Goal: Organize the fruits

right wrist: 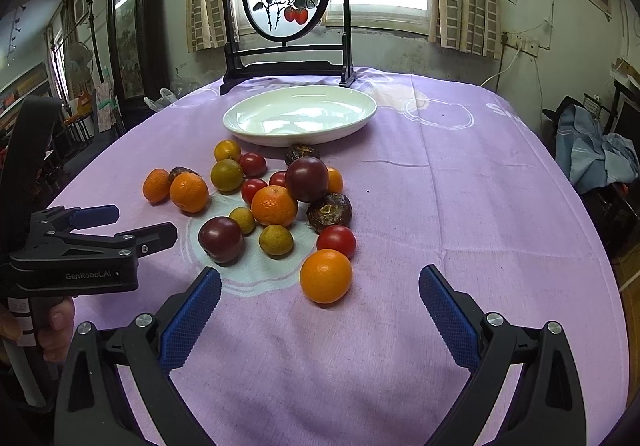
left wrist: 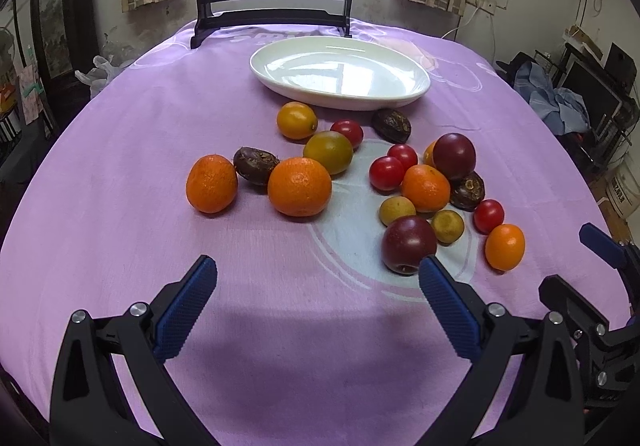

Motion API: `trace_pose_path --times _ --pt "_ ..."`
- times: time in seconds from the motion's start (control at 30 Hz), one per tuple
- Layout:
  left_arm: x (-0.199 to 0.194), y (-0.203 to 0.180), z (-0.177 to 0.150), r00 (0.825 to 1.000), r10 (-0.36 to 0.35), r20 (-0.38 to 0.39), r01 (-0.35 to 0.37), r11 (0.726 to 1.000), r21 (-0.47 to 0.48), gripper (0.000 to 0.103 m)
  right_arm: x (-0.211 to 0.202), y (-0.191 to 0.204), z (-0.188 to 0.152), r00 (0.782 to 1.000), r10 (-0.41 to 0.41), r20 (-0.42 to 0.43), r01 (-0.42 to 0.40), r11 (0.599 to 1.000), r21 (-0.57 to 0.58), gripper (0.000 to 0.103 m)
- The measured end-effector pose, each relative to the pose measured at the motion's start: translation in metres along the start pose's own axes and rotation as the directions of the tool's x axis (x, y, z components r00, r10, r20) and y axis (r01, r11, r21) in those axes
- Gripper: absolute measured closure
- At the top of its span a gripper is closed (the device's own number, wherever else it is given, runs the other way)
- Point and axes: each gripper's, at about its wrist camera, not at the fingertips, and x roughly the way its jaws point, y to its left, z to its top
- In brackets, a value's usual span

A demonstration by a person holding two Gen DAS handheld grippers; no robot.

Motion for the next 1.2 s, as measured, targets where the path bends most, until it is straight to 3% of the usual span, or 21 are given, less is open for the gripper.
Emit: trace_pose_path --times 1.2 --pt "0.0037 -0.0013 -0.0061 1.0 0.001 -0.025 -0.001 1.0 0.012 0.004 0.0061 0.0034 -0.0045 1.0 0.015 -0.028 -0.015 1.0 0.001 0.004"
